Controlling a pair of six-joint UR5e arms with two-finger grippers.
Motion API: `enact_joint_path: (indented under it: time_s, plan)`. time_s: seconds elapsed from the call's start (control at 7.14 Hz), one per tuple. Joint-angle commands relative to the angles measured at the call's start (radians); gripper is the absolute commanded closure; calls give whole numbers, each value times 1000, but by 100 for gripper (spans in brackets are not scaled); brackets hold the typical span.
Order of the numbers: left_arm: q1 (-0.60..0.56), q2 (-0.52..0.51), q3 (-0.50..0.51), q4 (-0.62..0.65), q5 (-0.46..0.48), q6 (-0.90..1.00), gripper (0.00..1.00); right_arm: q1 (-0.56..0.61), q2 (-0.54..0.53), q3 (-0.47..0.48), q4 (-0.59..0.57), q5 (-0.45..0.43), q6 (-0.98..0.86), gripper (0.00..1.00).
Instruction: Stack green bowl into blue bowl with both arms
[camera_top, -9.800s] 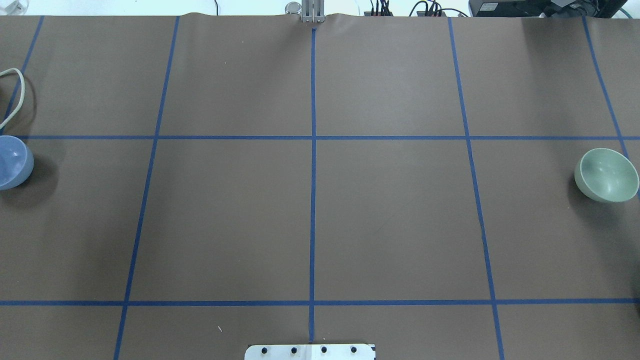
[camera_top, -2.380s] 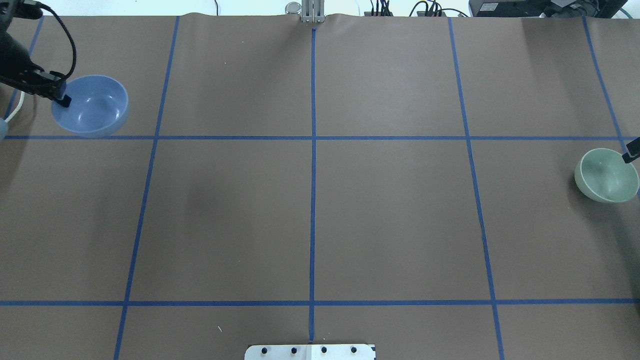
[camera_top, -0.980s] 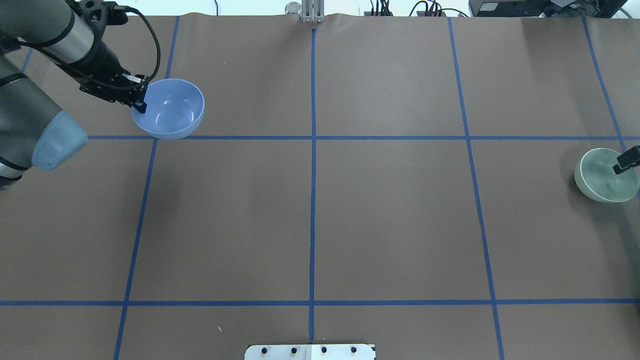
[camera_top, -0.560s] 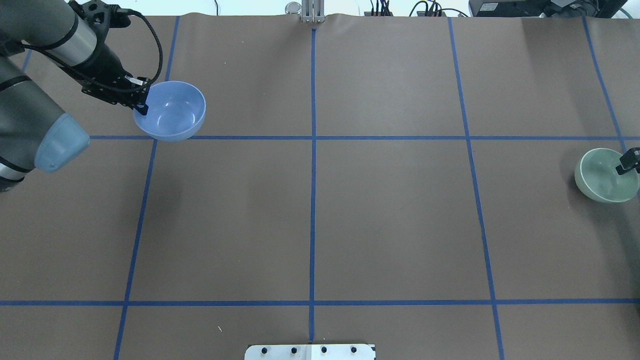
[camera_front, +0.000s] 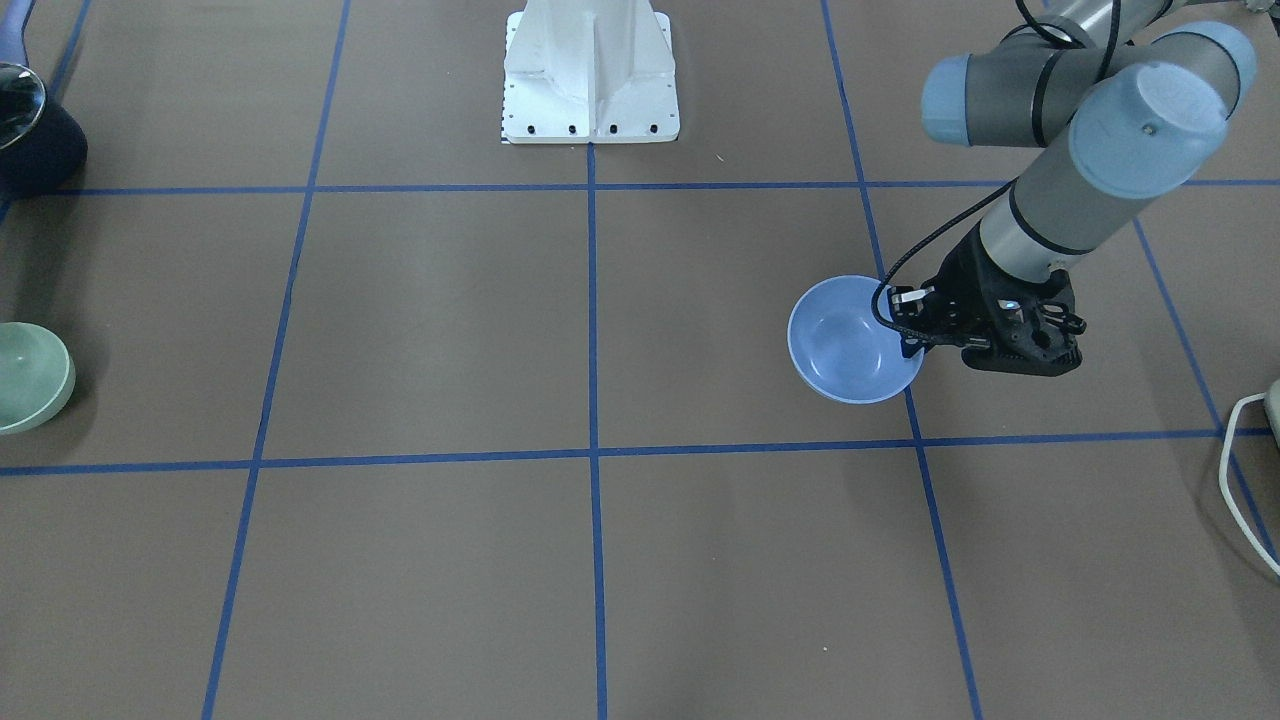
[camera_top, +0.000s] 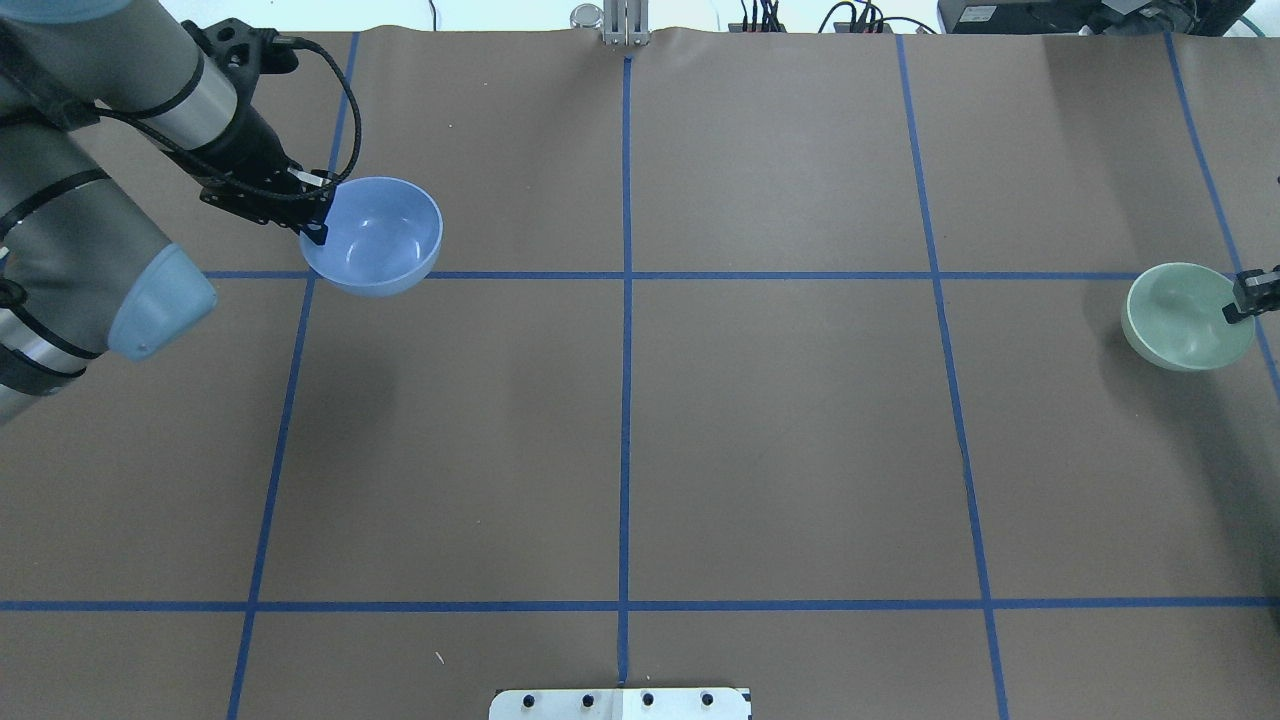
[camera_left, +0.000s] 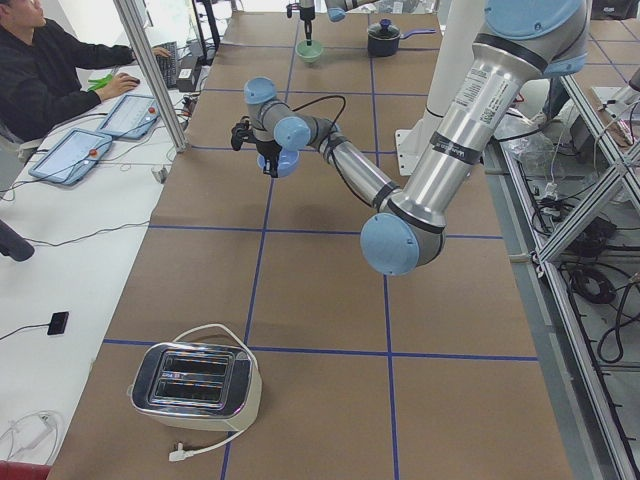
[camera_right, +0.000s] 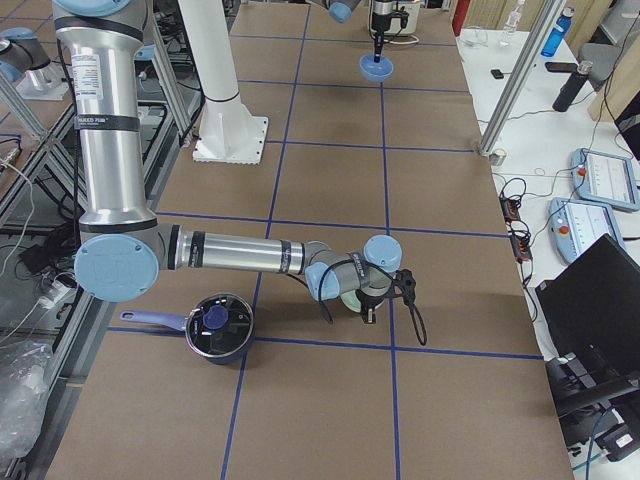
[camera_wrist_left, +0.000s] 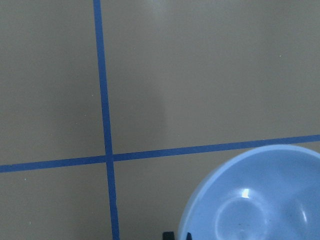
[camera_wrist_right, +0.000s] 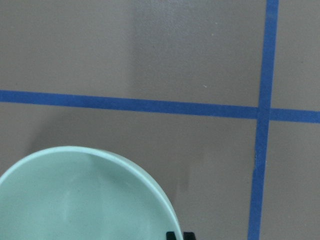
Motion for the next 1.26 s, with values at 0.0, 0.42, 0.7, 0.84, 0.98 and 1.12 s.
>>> enact_joint_path:
  time_s: [0.0, 0.42, 0.7, 0.84, 0.98, 1.12]
  plan:
    - [81, -60, 27, -9, 56, -111, 100, 4, 72, 98, -183, 39, 1, 100]
    - [209, -128, 119, -114, 151, -261, 100, 26, 227, 162, -404, 56, 1, 100]
    - [286, -163, 191, -226, 217, -347, 100, 26, 286, 162, -422, 58, 1, 100]
    - [300, -166, 197, -239, 217, -357, 100, 26, 302, 162, -422, 58, 3, 100]
    - [316, -178, 205, -240, 220, -369, 100, 26, 309, 162, -423, 65, 6, 100]
    - [336, -197, 215, -243, 257, -387, 100, 26, 329, 163, -422, 82, 44, 100]
